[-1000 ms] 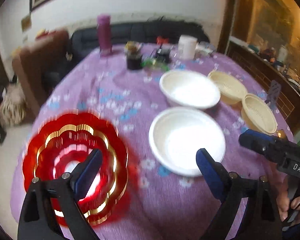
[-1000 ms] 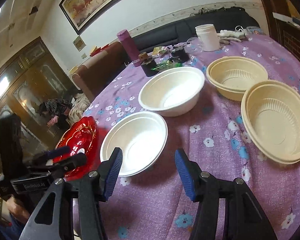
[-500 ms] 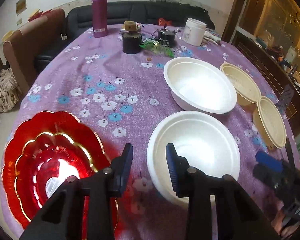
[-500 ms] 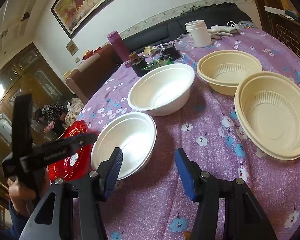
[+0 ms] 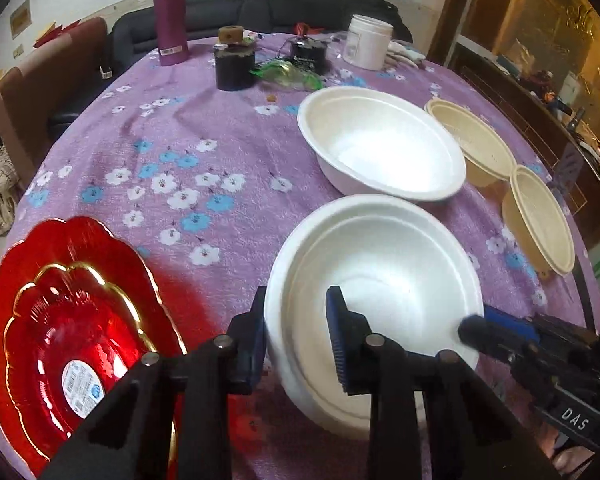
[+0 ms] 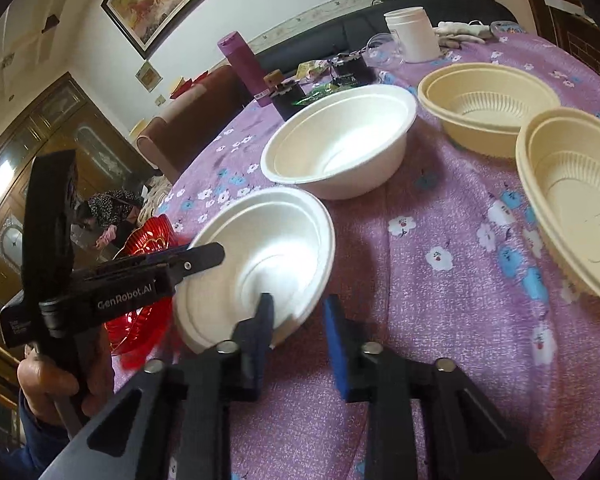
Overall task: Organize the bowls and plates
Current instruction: 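Close the right tool on the white plate rim while the left tool grips it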
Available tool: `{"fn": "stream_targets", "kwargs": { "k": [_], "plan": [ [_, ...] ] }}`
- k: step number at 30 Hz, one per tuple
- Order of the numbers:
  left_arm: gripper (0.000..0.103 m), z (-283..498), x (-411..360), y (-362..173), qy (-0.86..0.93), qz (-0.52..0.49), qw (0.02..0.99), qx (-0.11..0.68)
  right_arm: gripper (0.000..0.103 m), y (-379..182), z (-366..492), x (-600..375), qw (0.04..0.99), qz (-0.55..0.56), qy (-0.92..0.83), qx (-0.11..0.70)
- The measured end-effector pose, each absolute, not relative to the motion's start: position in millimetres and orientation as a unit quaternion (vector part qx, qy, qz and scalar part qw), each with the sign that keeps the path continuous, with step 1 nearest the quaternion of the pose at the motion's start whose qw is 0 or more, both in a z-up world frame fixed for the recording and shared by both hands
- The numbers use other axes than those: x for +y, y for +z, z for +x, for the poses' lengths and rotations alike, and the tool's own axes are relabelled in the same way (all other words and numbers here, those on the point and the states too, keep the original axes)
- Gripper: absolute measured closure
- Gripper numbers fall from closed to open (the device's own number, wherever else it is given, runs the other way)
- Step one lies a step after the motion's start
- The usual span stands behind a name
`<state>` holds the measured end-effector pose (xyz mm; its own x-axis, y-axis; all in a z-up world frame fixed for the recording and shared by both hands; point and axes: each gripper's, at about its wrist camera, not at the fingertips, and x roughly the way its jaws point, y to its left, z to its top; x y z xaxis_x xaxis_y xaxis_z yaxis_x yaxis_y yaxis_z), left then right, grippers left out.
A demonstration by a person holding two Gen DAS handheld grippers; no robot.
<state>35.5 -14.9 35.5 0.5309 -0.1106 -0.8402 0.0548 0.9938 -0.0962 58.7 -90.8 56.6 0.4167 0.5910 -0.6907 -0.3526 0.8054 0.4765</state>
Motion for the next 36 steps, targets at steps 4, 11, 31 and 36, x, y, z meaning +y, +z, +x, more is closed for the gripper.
{"fn": "stream_targets", "kwargs": {
  "k": [4,11,31,36],
  "plan": [
    [0.076,27.7,-18.3,34.1,-0.058,-0.038,0.872,0.485,0.085,58.7,57.1,-95.1,0.837,0.127,0.276,0.454],
    [0.076,2.0,-29.1,36.7,-0.07,-0.037,0.875,0.478,0.085,73.6,48.9,-102.5,0.85,0.111,0.268,0.44],
    [0.076,-15.1,-29.2,47.5,-0.068,-0.042,0.885,0.459,0.066,76.9,33.5,-118.0,0.811,0.231,0.282,0.458],
    [0.076,-17.1,-35.1,47.4,-0.071,-0.033,0.886,0.457,0.06,86.1,28.0,-116.3,0.83,0.197,0.269,0.446]
  ]
}}
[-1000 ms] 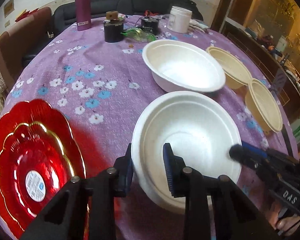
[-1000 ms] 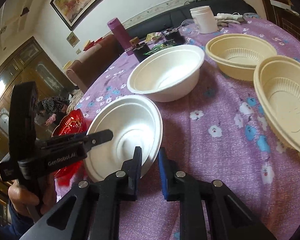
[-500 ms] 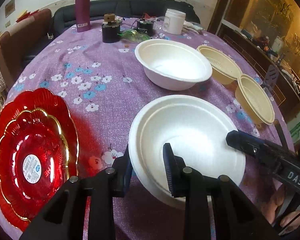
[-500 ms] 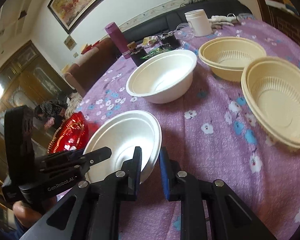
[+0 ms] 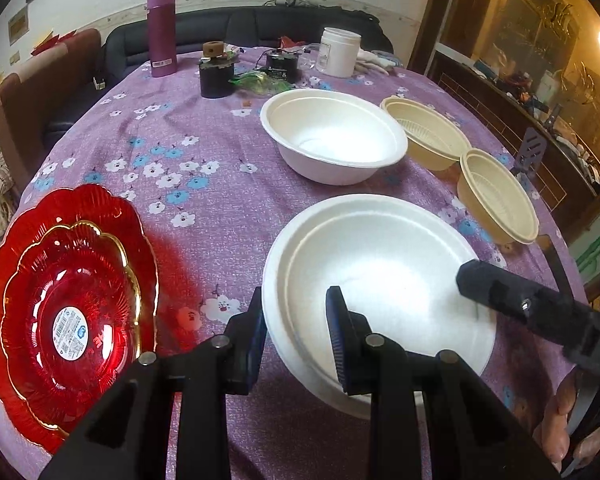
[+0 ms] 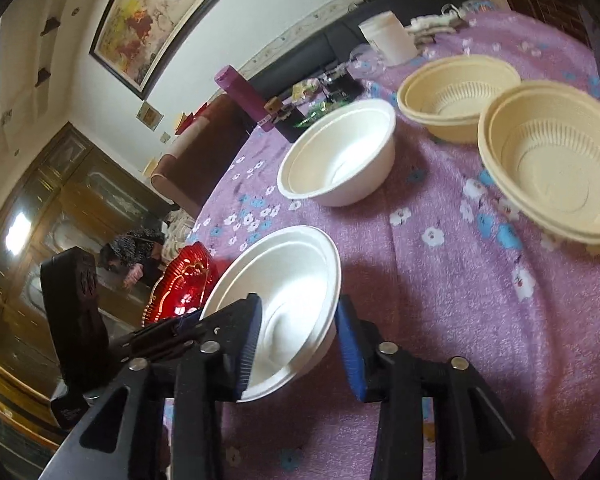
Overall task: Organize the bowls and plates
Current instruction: 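Close the right tool on the white plate rim while the left tool grips it, then lift the white paper plate with both tools and carry it over the red plates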
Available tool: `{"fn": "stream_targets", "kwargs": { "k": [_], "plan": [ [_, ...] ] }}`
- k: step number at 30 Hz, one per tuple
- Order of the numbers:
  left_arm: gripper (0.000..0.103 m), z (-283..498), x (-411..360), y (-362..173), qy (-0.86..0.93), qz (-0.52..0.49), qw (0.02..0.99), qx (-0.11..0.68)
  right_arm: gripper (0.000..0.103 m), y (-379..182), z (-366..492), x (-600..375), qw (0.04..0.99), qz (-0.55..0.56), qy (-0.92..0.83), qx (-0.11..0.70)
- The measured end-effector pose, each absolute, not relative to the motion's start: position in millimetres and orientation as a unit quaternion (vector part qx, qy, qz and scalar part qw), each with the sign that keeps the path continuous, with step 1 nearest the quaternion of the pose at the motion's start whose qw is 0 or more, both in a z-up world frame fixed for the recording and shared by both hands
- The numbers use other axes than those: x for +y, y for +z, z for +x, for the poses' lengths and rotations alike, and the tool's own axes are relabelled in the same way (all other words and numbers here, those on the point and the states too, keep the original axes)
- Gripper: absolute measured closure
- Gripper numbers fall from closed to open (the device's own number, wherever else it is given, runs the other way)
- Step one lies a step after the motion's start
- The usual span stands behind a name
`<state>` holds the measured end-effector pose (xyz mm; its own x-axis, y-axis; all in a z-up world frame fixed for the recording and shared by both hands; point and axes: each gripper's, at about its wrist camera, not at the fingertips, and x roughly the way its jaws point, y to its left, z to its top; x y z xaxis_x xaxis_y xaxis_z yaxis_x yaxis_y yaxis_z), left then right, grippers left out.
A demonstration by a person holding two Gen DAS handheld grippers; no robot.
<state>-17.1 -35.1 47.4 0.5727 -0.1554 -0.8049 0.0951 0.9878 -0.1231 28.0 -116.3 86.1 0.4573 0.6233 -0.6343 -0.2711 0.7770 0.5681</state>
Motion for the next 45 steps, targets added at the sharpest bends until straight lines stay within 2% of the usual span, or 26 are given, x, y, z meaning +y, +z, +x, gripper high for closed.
{"fn": "stream_targets", "kwargs": {
  "k": [7,14,16,17,18,22,45],
  "plan": [
    [0.076,-10.2,-34.3,43.5,-0.065,-0.024,0.883,0.463,0.06,80.5,35.3,-102.8,0.833,0.12,0.244,0.482],
    [0.076,-4.7,-32.4,33.8,-0.062,-0.026,0.879,0.472,0.06,73.1,48.6,-109.9,0.818,0.116,0.24,0.51],
    [0.081,-4.3,-33.7,31.2,-0.066,-0.029,0.878,0.473,0.06,72.4,48.8,-111.8,0.817,0.114,0.243,0.511],
    [0.085,-4.5,-34.5,30.4,-0.064,-0.03,0.878,0.473,0.064,72.4,48.3,-111.6,0.818,0.108,0.242,0.51],
    [0.087,-5.7,-35.3,30.2,-0.06,-0.029,0.881,0.468,0.08,72.5,47.8,-111.8,0.819,0.106,0.244,0.509],
    [0.087,-8.9,-36.6,31.5,-0.055,-0.023,0.884,0.464,0.088,69.3,46.2,-115.2,0.823,0.11,0.24,0.503],
    [0.087,-48.4,-14.4,64.0,-0.01,-0.003,0.91,0.414,0.088,97.2,22.1,-86.2,0.836,0.104,0.267,0.468]
  ]
}}
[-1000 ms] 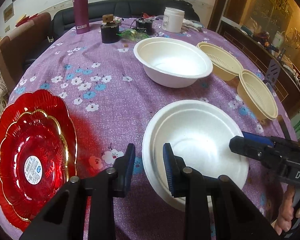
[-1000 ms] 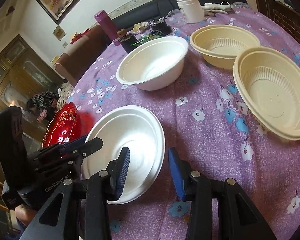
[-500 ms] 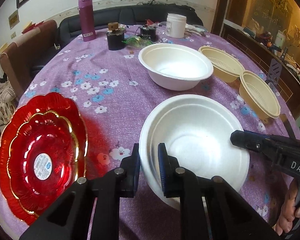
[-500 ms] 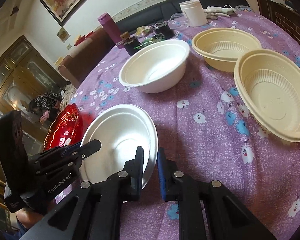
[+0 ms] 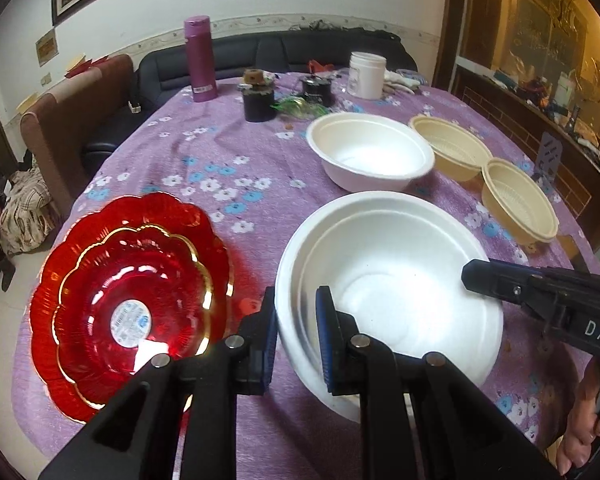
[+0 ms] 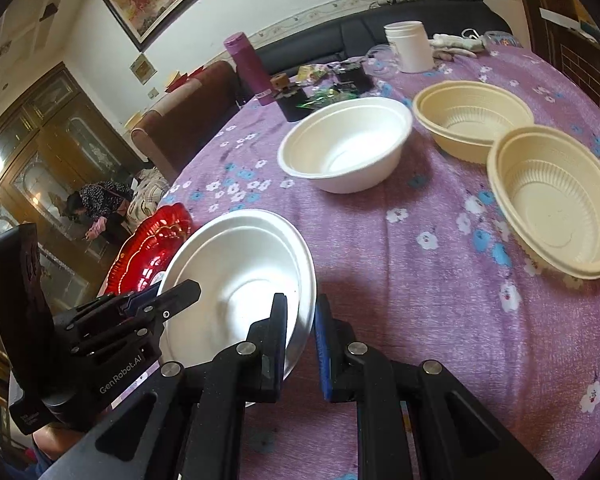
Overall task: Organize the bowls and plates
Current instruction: 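Lift the white paper plate with both tools and carry it over the red plates, then lower the white plate onto the red plates and open both tools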
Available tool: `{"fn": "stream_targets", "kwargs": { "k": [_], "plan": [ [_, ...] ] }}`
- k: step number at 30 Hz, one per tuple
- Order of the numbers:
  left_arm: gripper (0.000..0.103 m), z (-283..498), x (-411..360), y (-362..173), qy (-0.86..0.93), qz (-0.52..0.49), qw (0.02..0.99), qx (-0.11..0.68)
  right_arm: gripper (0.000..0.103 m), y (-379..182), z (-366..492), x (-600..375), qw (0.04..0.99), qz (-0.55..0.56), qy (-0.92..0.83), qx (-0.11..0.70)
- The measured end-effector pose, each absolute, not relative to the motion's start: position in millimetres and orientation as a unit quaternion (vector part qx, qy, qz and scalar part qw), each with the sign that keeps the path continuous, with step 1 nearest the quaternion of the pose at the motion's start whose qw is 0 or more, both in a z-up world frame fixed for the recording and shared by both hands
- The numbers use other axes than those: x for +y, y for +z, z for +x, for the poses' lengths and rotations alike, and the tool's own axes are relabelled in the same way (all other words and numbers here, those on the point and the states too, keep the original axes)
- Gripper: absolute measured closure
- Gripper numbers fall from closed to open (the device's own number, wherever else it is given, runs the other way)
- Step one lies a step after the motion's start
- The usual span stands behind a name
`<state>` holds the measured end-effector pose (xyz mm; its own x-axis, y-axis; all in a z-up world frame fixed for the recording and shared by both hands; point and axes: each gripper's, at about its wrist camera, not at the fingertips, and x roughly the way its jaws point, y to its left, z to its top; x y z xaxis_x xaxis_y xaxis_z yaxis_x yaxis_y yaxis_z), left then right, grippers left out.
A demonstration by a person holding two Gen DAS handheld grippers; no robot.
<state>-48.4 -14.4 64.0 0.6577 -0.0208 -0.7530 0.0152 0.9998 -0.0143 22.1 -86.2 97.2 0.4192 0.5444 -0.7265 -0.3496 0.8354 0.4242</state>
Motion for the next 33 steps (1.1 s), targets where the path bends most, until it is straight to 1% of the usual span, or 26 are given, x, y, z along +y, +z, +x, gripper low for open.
{"fn": "stream_targets", "kwargs": {
  "k": [8,15,22,33],
  "plan": [
    [0.086,-53.6,27.8,82.1,0.01,-0.038,0.921,0.388,0.088,117.5,39.1,-43.7,0.837,0.075,0.288,0.459],
    [0.086,-68.6,84.6,92.1,0.057,-0.07,0.923,0.374,0.088,124.5,45.4,13.7,0.824,0.056,0.328,0.459],
    [0.086,-75.3,125.8,79.5,0.094,-0.097,0.915,0.38,0.088,106.1,51.8,72.7,0.798,0.039,0.357,0.484],
    [0.086,-73.6,157.4,49.2,0.122,-0.123,0.899,0.401,0.088,75.0,60.0,115.5,0.786,0.002,0.356,0.505]
  ]
}}
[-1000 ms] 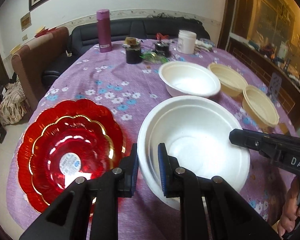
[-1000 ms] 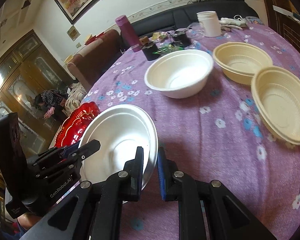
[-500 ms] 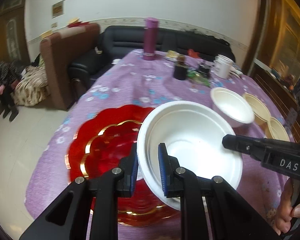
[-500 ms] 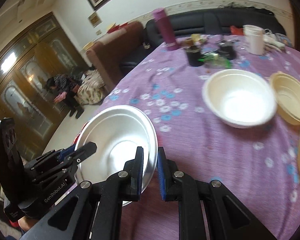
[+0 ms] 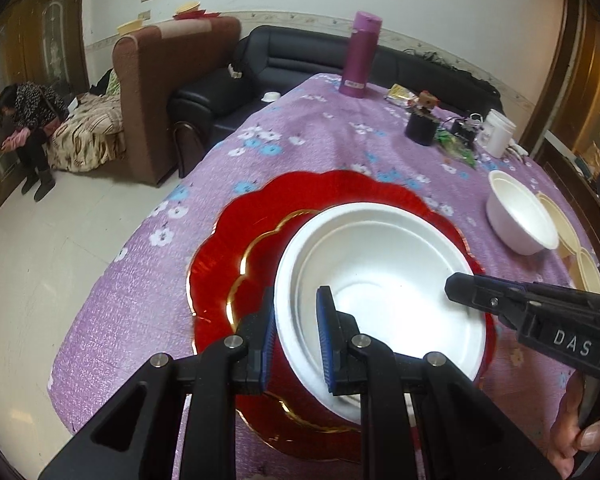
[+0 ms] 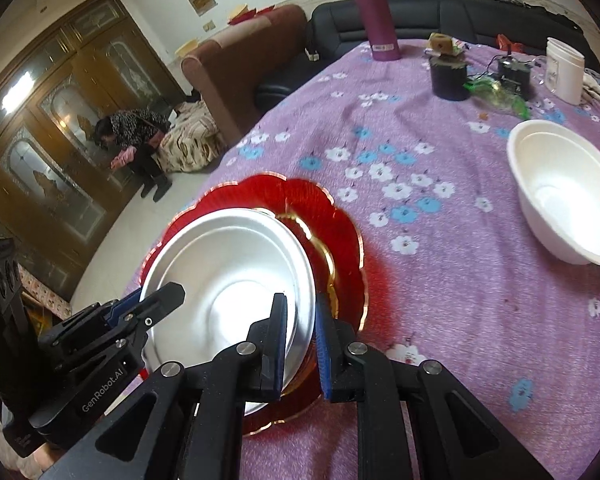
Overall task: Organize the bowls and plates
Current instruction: 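Lower the white plate onto the red plates and open both tools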
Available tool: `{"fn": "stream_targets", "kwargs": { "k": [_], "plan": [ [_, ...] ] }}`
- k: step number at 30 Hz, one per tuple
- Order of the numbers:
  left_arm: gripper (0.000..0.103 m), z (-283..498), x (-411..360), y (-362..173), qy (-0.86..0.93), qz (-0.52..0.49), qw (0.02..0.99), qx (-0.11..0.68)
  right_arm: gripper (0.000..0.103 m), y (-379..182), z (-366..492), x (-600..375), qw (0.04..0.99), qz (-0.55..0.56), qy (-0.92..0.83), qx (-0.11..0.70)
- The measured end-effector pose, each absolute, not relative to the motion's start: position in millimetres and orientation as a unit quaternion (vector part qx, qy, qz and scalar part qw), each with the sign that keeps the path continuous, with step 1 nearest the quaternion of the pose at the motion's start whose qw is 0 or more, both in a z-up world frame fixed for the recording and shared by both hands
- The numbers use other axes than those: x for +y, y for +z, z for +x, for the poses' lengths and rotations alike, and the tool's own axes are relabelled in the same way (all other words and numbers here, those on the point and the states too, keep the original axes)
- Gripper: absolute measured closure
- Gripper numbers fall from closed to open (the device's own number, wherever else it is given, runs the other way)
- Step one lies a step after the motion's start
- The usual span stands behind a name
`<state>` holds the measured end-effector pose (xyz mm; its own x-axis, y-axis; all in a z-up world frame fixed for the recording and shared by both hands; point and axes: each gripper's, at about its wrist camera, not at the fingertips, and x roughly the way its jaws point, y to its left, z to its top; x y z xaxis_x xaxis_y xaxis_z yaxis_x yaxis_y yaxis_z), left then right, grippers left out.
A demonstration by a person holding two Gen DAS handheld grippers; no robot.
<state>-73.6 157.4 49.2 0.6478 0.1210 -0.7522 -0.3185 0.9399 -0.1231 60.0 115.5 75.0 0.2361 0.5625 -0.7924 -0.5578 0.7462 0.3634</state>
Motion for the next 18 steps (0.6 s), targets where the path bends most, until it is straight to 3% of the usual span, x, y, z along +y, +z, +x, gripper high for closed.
{"fn": "stream_targets", "kwargs": {
  "k": [18],
  "plan": [
    [0.081,-77.8,166.5,51.1,0.142,-0.134,0.898,0.395,0.087,69.2,57.2,120.2,0.789,-0.009,0.356,0.501]
  ]
}}
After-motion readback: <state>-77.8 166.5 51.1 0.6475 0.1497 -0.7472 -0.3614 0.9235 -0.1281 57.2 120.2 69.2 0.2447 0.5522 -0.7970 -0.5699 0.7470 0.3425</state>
